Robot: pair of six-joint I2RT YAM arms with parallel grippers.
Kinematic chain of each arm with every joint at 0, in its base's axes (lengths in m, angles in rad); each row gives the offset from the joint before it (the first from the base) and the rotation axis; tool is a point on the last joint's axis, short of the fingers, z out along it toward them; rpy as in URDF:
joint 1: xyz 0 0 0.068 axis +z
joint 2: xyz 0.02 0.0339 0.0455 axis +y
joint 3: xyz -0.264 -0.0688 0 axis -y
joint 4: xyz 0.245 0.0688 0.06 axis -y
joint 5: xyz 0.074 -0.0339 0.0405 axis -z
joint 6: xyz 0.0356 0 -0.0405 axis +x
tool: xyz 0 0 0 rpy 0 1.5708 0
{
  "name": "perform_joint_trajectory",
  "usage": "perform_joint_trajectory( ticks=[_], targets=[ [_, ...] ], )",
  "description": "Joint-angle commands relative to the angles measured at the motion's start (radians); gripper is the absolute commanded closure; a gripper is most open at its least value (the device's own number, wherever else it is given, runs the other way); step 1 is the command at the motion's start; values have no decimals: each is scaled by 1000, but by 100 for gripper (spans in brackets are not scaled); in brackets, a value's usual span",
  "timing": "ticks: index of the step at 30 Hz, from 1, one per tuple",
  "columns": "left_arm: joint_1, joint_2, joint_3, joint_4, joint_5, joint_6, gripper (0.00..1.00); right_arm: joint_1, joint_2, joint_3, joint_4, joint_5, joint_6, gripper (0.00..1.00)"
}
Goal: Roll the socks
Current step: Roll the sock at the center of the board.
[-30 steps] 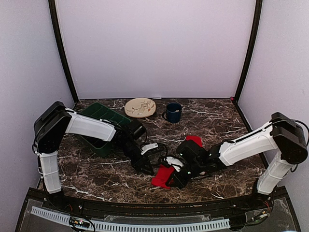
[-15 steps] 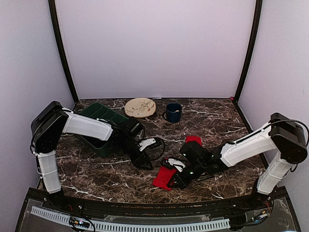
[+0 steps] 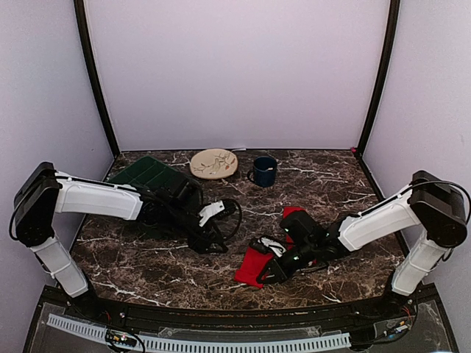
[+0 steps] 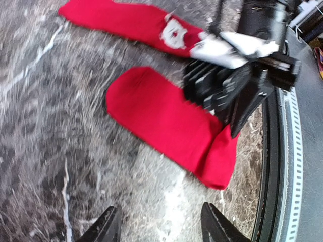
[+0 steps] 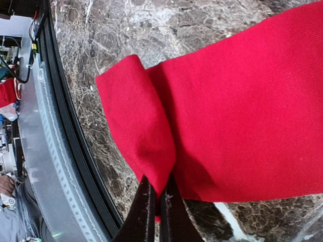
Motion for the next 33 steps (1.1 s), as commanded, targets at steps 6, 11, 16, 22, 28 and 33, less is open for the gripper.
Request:
perform_joint_trajectory(
  ticks=[6,11,16,22,28,33],
  targets=[
    [-145,19,39,-36,-61,148,43,-38,33,9,31,-139,65,100],
    [-172,40,37,-36,-34,182,42,-41,35,-1,34,-162,80,100],
    [-201,69,60,-57,-28,210,41,-43,39,-7,54,-181,100,100],
    [-244,99,85,-62,-47,236,42,-45,47,-15,66,-199,116,100],
    [-265,144,125,-98,-60,265,44,-45,53,-26,81,-210,121,100],
    [-277,179,146,-106,-74,280,46,-45,48,-39,94,-215,129,100]
  ],
)
